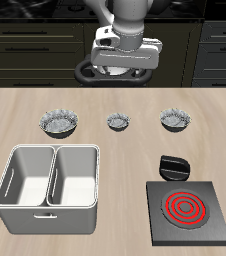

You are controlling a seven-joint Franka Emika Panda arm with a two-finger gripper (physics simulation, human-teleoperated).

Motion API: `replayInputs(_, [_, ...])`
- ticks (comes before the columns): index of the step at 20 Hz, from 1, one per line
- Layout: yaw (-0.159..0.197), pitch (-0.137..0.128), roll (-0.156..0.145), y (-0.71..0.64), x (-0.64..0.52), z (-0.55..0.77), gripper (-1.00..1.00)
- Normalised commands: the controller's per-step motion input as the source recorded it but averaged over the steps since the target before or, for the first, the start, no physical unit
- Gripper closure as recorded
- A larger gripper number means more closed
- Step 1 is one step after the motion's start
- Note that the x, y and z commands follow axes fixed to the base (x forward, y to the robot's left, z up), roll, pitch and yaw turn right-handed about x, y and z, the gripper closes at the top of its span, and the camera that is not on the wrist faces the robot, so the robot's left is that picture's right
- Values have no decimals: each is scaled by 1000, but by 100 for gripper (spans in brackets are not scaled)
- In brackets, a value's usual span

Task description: Turn off the flat stove and place the smallest bowl on it

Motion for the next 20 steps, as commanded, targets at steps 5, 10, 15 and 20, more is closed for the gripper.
replayInputs(5, [20, -17, 13, 246, 255, 58, -100])
replayInputs(10, [-3, 4, 23, 266, 175, 46, -100])
replayInputs(15, [-9, 4, 25, 242, 100, 0, -100])
replayInputs(20, [1, 4, -5, 173, 168, 16, -100])
